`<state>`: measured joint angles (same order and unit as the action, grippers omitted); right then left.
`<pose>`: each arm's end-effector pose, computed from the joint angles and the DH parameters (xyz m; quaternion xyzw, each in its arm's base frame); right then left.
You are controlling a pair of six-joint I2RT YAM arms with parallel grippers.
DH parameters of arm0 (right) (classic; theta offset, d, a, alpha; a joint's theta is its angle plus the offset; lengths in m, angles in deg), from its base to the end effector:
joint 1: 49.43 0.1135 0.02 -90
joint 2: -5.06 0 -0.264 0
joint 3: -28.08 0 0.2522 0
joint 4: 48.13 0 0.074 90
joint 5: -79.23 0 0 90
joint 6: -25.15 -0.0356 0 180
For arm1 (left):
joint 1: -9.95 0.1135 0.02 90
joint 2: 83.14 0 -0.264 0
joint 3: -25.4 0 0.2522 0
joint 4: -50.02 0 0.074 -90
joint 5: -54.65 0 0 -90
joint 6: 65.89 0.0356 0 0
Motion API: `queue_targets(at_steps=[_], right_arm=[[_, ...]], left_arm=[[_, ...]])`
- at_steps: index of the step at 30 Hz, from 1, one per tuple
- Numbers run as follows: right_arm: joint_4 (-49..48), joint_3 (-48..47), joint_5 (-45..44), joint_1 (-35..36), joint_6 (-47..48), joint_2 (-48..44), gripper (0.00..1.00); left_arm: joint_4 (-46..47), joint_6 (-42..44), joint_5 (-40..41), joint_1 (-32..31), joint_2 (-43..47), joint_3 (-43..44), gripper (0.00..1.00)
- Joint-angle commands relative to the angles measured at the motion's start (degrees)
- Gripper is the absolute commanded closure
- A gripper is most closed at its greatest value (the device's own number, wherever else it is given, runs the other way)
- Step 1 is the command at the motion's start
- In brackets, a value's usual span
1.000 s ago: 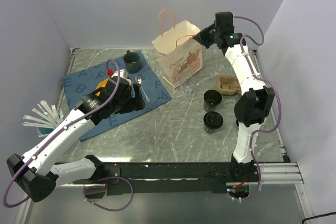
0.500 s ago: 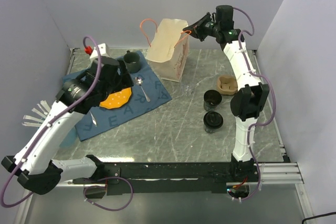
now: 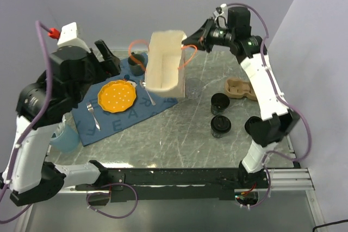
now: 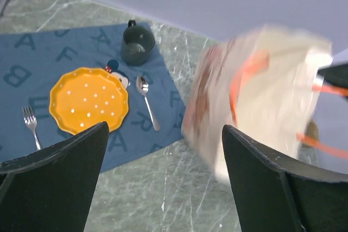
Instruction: Pack the takeout coffee
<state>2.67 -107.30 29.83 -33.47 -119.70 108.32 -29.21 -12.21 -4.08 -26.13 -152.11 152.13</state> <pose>0.3685 0.1295 0.4722 0.0630 0.7859 0.5465 0.2823 0.1378 -0.0775 0.5350 -0.1534 0.7955 -0.1405 0.5691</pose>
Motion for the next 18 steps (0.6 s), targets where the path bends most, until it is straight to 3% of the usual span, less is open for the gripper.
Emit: queue_targets(at_steps=[1, 5, 10, 15, 18], right_arm=[[3.2, 8.1, 4.2, 3.1, 5.1, -9.0, 1.0], [5.3, 16.7, 6.2, 6.0, 7.5, -14.0, 1.0], [10.3, 23.4, 7.9, 11.5, 13.5, -15.5, 1.0], [10.9, 27.1, 8.4, 15.1, 17.1, -14.8, 1.0], [10.3, 28.5, 10.5, 15.5, 18.3, -13.1, 1.0]], left_arm=[[-1.0, 5.6, -3.1, 0.2, 2.5, 3.3, 0.09], [2.4, 10.0, -9.7, 0.2, 5.6, 0.3, 0.09], [11.3, 13.7, -21.5, 0.2, 12.4, -15.2, 0.1], [15.0, 16.5, -34.6, 0.2, 12.4, -25.1, 0.15], [18.7, 17.6, -37.5, 0.2, 12.2, -31.0, 0.17]])
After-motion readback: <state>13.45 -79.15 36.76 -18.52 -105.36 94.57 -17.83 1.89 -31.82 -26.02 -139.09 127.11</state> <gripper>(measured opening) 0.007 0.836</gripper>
